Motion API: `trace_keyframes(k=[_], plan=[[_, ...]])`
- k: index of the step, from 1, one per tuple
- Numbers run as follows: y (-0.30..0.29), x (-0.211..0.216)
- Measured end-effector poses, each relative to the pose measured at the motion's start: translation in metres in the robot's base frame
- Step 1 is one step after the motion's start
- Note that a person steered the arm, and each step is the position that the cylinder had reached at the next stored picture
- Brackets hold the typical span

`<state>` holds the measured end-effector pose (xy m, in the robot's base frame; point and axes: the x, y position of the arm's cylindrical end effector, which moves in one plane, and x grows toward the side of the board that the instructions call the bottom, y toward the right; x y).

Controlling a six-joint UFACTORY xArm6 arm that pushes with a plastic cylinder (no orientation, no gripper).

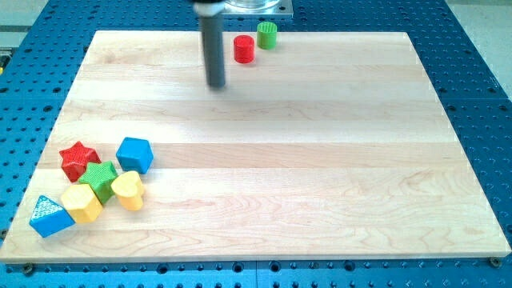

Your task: Move the blue cube close to the red circle

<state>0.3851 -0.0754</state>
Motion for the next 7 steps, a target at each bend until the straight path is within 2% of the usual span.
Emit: trace_keyframes(k=[1,2,3,4,5,6,7], plan=[[-0.004,0.142],[-0.078,0.163],[-0.094,0.124],[-0.082,0.070],[-0.063,-0.026],[-0.034,-0.103],[-0.059,-0.113]])
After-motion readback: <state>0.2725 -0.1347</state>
